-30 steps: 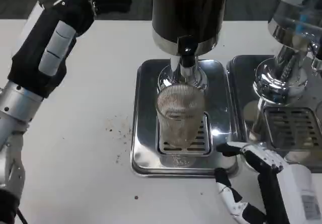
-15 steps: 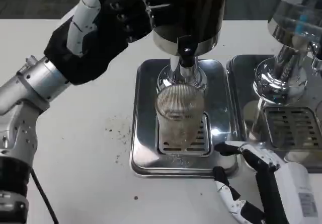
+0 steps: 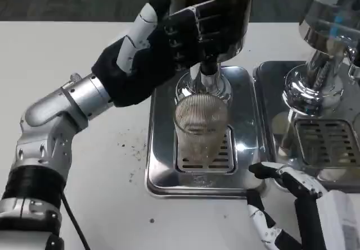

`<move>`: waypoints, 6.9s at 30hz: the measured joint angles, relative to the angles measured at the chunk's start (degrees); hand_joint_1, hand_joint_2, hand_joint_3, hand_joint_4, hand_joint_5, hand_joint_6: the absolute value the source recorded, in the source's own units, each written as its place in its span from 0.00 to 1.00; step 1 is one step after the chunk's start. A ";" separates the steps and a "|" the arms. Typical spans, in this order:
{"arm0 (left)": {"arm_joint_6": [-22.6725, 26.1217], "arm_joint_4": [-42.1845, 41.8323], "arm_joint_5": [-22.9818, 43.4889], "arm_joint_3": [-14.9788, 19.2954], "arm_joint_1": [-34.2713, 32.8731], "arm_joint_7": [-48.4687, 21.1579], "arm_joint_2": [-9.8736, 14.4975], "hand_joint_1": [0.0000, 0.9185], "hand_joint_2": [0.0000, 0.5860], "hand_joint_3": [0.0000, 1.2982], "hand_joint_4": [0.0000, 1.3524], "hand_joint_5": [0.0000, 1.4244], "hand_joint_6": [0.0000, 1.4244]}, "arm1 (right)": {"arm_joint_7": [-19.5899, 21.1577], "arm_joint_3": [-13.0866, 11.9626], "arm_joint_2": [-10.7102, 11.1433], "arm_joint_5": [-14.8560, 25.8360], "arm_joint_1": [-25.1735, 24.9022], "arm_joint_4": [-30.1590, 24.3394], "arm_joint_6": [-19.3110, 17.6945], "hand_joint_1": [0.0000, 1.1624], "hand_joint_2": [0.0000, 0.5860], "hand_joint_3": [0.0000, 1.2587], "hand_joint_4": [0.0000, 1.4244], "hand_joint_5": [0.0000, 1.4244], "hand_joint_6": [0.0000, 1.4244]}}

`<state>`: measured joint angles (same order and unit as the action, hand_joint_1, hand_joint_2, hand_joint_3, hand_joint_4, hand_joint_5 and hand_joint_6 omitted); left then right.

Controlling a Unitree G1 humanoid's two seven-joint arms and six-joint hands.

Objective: Grasp the cup under the faucet to collect the drink, then remove the cup.

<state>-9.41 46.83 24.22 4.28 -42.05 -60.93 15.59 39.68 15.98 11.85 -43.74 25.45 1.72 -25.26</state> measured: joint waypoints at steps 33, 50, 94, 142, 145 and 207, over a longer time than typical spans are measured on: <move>-23.41 7.83 -13.05 -1.27 -2.96 0.78 0.51 0.00 0.28 0.13 0.04 0.00 0.01 | 1.00 -0.80 -0.44 3.11 -1.00 1.24 -4.11 0.41 0.71 0.40 0.35 0.29 0.23; -34.25 8.36 -16.09 -4.55 -1.46 4.18 2.04 0.00 0.25 0.14 0.03 0.00 0.00 | -2.18 -2.10 -1.00 5.97 -1.98 1.45 -4.70 0.38 0.71 0.35 0.31 0.25 0.21; -42.68 8.27 -19.64 -9.76 -0.39 9.45 4.83 0.00 0.26 0.14 0.03 0.00 0.00 | -33.42 -5.82 -1.31 25.07 -17.11 7.32 -1.19 0.55 0.36 0.00 0.00 0.00 0.07; -43.81 6.09 -20.72 -10.88 0.78 11.38 6.73 0.00 0.26 0.14 0.04 0.00 0.00 | -37.54 -6.60 -3.32 29.19 -30.14 22.75 -0.85 0.52 0.38 0.00 0.00 0.00 0.07; -43.95 6.08 -20.77 -11.23 0.78 11.78 6.90 0.00 0.26 0.14 0.04 0.00 0.00 | -37.56 -6.60 -3.32 29.26 -30.79 23.07 -0.87 0.52 0.38 0.00 0.00 0.00 0.07; -35.29 -0.79 -9.21 -3.12 3.41 6.22 5.11 0.00 0.18 0.18 0.11 0.05 0.04 | -39.17 -6.03 -4.93 29.45 -31.89 24.63 -1.89 0.49 0.41 0.00 0.00 0.00 0.07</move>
<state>-44.71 46.04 15.01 1.17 -38.63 -54.71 20.71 0.51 9.95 6.92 -14.29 -6.43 26.35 -27.15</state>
